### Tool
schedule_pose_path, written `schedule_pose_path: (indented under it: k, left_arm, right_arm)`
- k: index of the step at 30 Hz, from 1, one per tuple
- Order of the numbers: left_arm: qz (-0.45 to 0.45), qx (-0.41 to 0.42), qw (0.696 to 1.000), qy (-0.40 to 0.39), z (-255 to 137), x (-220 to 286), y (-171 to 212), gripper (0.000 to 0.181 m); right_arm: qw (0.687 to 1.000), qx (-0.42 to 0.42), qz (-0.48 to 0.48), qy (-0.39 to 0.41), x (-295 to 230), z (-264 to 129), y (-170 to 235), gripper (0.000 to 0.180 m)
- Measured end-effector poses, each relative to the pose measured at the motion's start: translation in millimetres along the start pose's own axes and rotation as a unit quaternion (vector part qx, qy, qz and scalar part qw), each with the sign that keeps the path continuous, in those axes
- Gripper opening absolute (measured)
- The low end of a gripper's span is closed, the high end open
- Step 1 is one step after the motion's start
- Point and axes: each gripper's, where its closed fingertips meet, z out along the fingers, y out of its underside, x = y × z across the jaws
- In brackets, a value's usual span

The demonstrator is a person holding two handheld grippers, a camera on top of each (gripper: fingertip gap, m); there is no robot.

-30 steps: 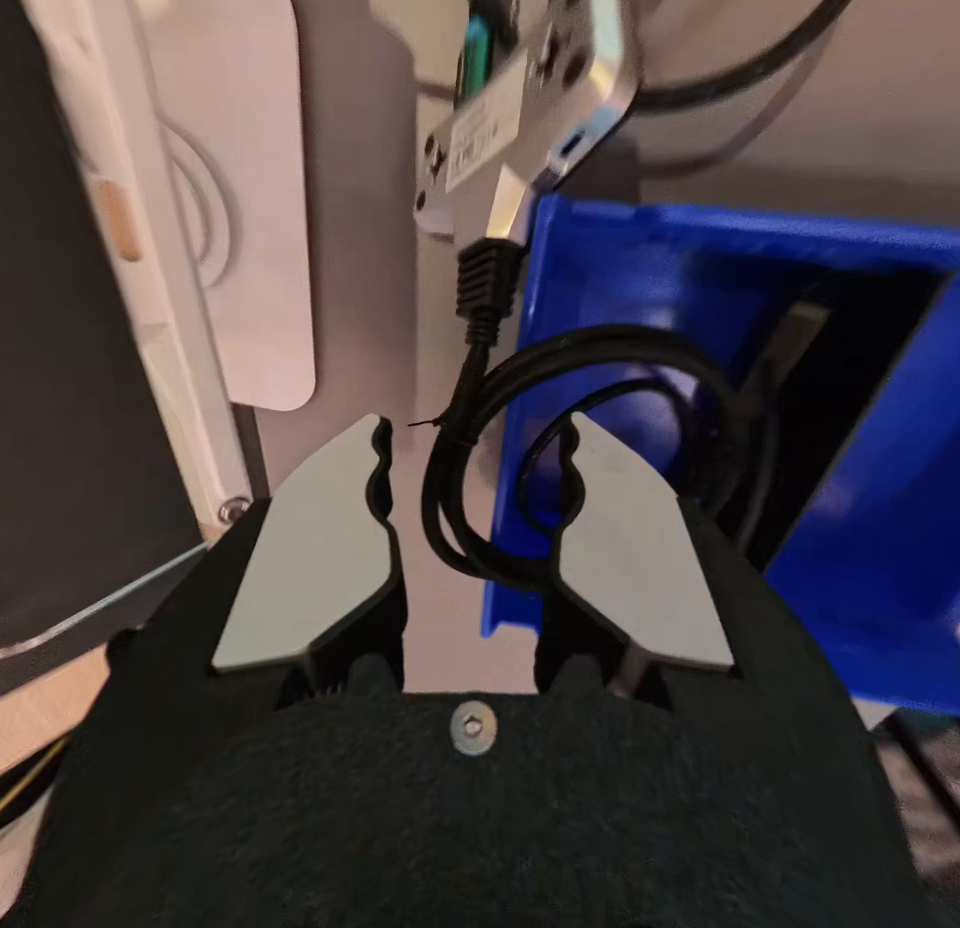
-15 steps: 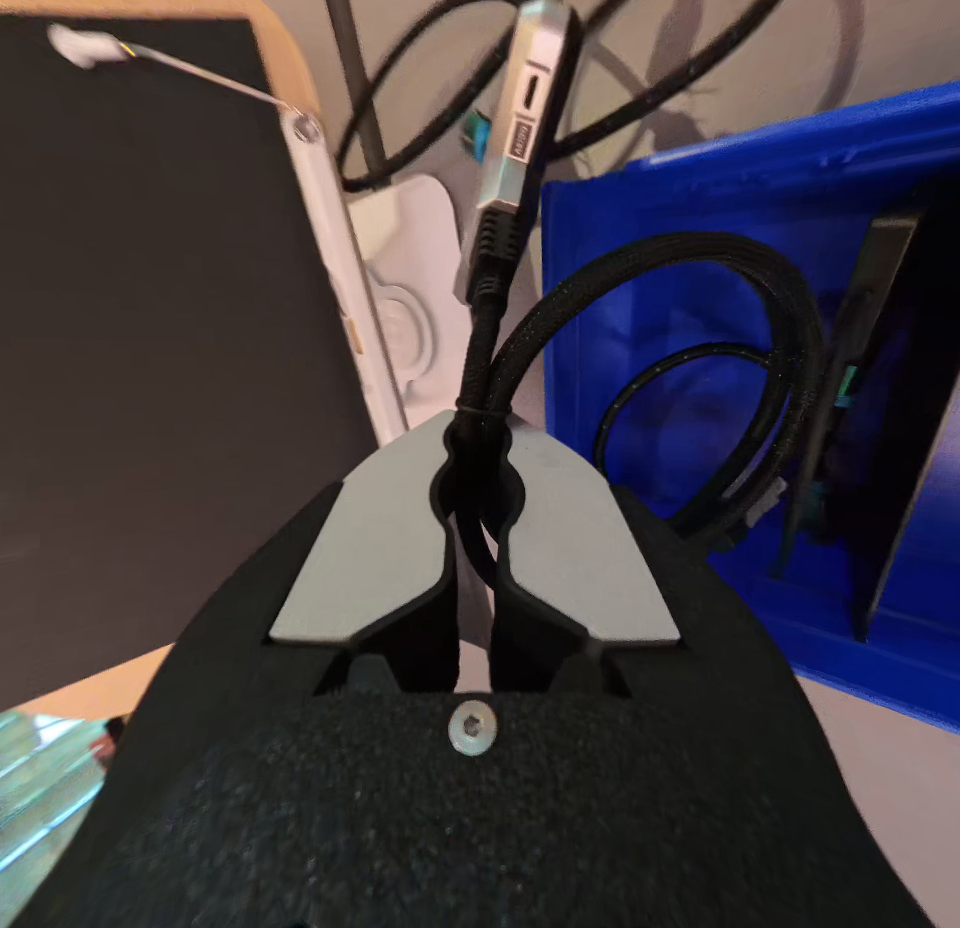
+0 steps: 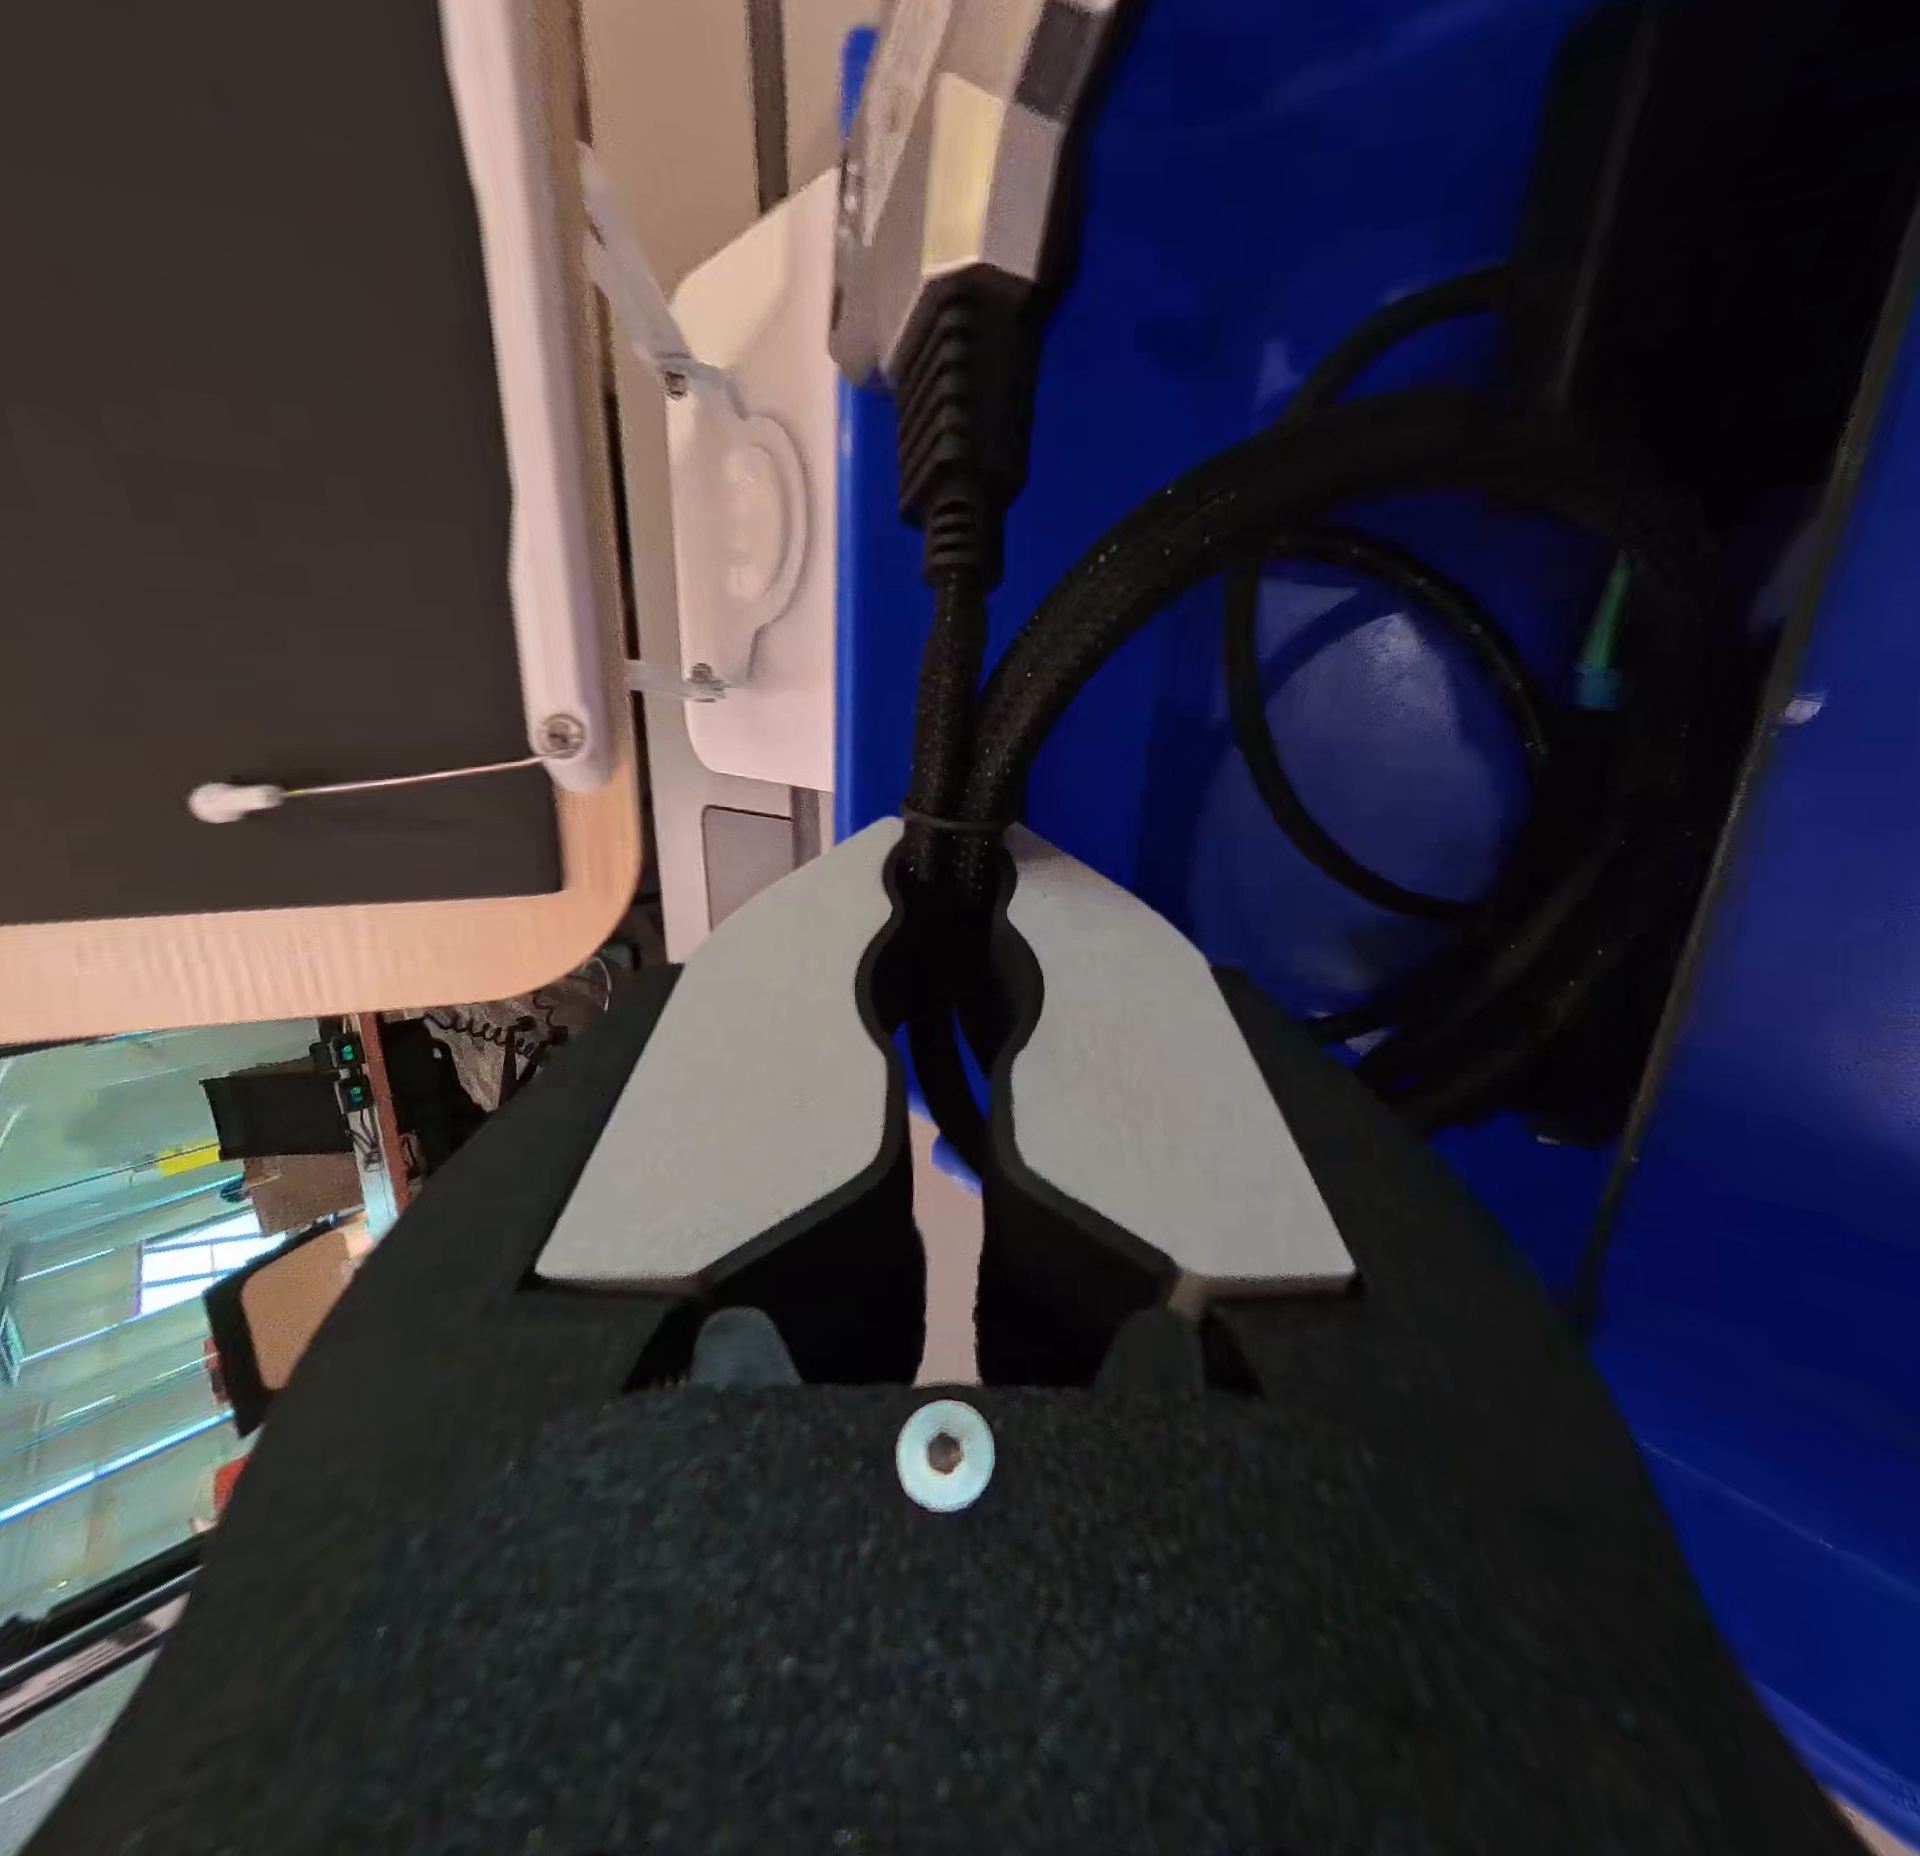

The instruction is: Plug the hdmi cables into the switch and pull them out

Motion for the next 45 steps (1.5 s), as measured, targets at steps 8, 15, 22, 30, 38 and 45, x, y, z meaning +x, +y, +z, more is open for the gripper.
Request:
schedule_pose_path:
  k: [8, 15, 22, 30, 38, 45]
  left_arm:
    - [-0.053, -0.101, 0.98, 0.161, 11.6, 7.3, 15.1, 0.021]
    - [-0.161, -0.076, 0.968, 0.176, -20.1, 0.5, 34.1, 0.055]
    - [-0.589, 0.174, 0.782, 0.101, -124.4, 33.4, 37.1, 0.062]
    - [-0.676, 0.096, 0.729, -0.044, -121.4, 142.9, 23.2, 0.025]
    - [-0.614, 0.033, 0.757, -0.22, -174.5, 126.7, 72.8, 0.003]
    - [-0.651, 0.008, 0.714, -0.257, -212.2, 123.1, 177.8, 0.003]
  right_arm:
    - [0.999, -0.032, -0.002, -0.014, -5.2, 11.9, 9.7, 0.04]
    - [1.0, 0.003, 0.002, -0.003, 0.2, 7.5, -3.9, 0.042]
    - [0.971, 0.095, -0.075, 0.207, 41.4, 36.7, -65.0, 0.073]
    - [0.921, 0.074, -0.047, 0.38, 75.3, 84.3, -80.8, 0.037]
    - [0.892, 0.035, -0.057, 0.448, 48.6, 117.9, -89.4, 0.014]
    - [0.891, 0.072, -0.114, 0.433, 16.6, 204.4, -156.1, 0.007]
